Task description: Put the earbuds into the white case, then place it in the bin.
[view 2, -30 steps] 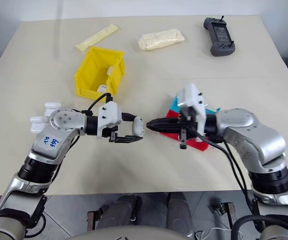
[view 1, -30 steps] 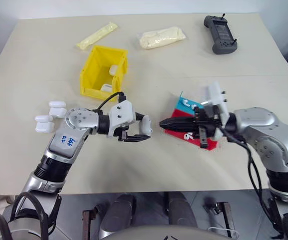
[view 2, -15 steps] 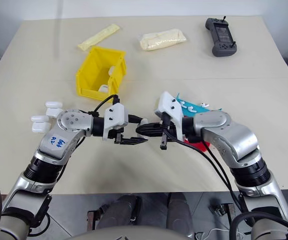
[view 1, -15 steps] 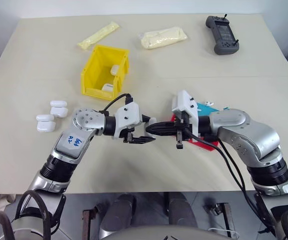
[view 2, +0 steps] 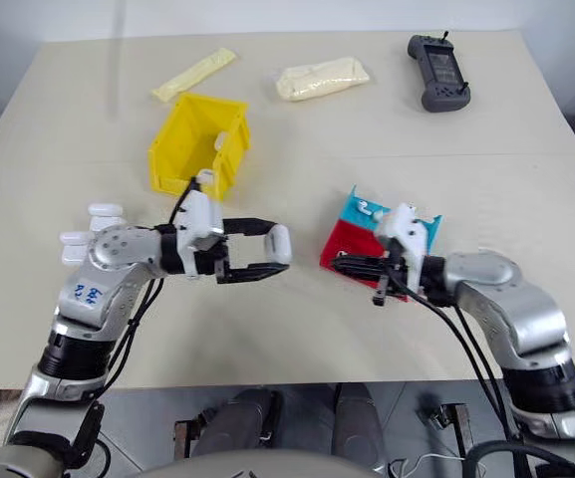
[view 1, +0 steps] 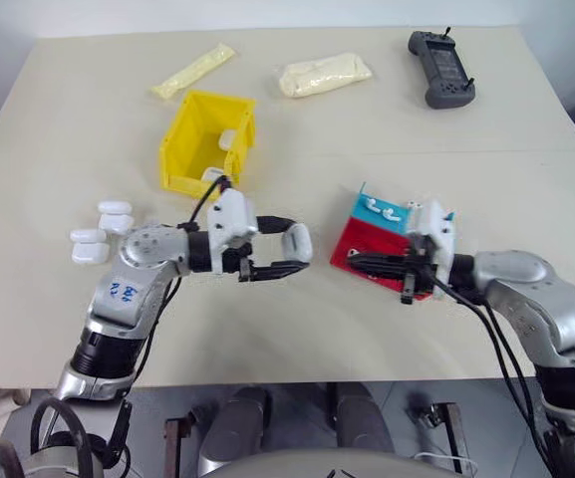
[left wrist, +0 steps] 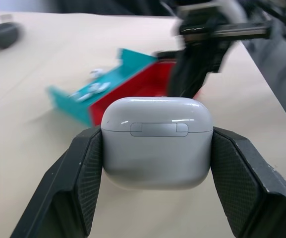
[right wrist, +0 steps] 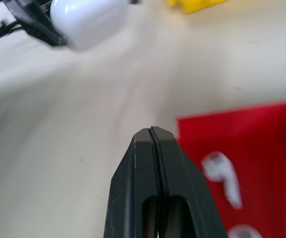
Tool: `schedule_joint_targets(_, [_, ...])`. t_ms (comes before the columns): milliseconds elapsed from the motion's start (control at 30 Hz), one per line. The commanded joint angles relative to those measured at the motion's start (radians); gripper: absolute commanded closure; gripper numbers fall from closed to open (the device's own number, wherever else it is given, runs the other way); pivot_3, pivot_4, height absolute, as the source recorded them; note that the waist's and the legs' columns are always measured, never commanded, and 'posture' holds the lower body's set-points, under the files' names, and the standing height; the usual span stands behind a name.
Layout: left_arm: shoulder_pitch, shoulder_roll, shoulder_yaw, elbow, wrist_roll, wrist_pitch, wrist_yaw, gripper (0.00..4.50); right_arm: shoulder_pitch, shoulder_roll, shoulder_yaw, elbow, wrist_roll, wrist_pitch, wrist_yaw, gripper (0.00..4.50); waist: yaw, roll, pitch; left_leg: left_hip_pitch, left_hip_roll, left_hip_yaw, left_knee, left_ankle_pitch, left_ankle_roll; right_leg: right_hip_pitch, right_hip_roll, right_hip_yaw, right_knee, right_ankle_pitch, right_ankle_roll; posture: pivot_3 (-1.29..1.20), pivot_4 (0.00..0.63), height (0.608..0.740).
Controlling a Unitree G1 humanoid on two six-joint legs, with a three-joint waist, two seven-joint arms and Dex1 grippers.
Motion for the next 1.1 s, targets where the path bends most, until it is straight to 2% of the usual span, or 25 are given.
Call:
schedule_joint_targets(33, [0.06,-0.007,0.125,-0.076,-0.054,0.018,0.104,1.69,0.061,0.031,-0.143,-0.097,0.066,-0.1,-0.004,3.67,0.0,0.0,0.0,0.0,0.0,0.0,0.0,0.0,0.0,0.0,0.0,0.0,0.0,0.0,0.0,0.0,0.15,0.74])
schedule_joint_targets(167, [0.156,-0.006,0.247,-0.115,-0.055,0.007,0.217,1.69,0.107,0.087,-0.221,-0.126,0.037,-0.206,-0.074,2.25,-0.004,0.0,0.0,0.001,0.001,0.001,0.0,0.0,0.0,0.0,0.002,0.001,0.0,0.0,0.0,0.0,0.15,0.74])
schedule_joint_targets(267, [0.227,-0.012,0.328,-0.169,-0.054,0.03,0.322,1.69,0.169,0.102,-0.246,-0.164,0.005,-0.285,-0.081,1.39,0.0,0.0,0.0,0.002,0.001,0.001,0.0,0.0,-0.001,0.0,0.002,0.001,0.0,0.0,0.0,0.0,0.15,0.74])
schedule_joint_targets(400, [0.25,-0.028,0.369,-0.195,-0.073,0.111,0.437,1.69,0.209,0.121,-0.271,-0.199,0.011,-0.341,-0.113,0.11,0.005,0.0,0.0,0.001,0.0,0.001,0.0,0.0,0.0,0.001,0.0,0.001,0.0,0.0,0.0,0.0,0.15,0.74])
schedule_joint_targets(600, [0.078,-0.05,0.337,-0.056,-0.047,0.129,0.522,1.69,0.217,0.105,-0.222,-0.244,0.022,-0.342,-0.107,0.05,0.004,0.0,0.0,0.002,0.0,0.0,0.001,0.0,0.0,0.001,0.001,0.001,-0.002,0.0,0.0,0.0,0.15,0.74])
schedule_joint_targets(700, [-0.109,-0.048,0.261,0.171,0.044,0.066,0.54,1.69,0.195,0.101,-0.205,-0.244,0.017,-0.33,-0.127,0.05,0.002,-0.001,0.0,0.002,0.0,0.001,0.001,0.0,0.0,0.001,0.001,0.001,0.0,0.0,0.0,0.0,0.15,0.74])
schedule_joint_targets(933, [-0.388,-0.073,0.175,0.594,0.168,-0.088,0.543,1.69,0.165,0.098,-0.16,-0.26,-0.002,-0.307,-0.172,0.05,-0.004,-0.001,0.0,0.001,0.0,0.001,0.0,0.0,0.0,0.001,0.001,0.0,0.001,0.0,0.0,0.0,0.15,0.74])
schedule_joint_targets(1000, [-0.424,-0.074,0.158,0.665,0.189,-0.12,0.528,0.96,0.155,0.1,-0.146,-0.265,-0.006,-0.304,-0.188,0.0,-0.006,-0.001,0.0,0.001,0.0,0.001,0.0,0.0,0.0,0.0,0.001,0.0,0.001,0.0,0.0,0.0,0.15,0.74])
schedule_joint_targets(1100, [-0.439,-0.072,0.157,0.675,0.187,-0.147,0.506,0.09,0.147,0.099,-0.137,-0.272,-0.005,-0.298,-0.206,0.0,-0.01,-0.001,0.0,0.001,0.0,0.001,0.0,0.0,0.0,0.0,0.001,0.0,0.002,0.0,0.0,0.0,0.15,0.74])
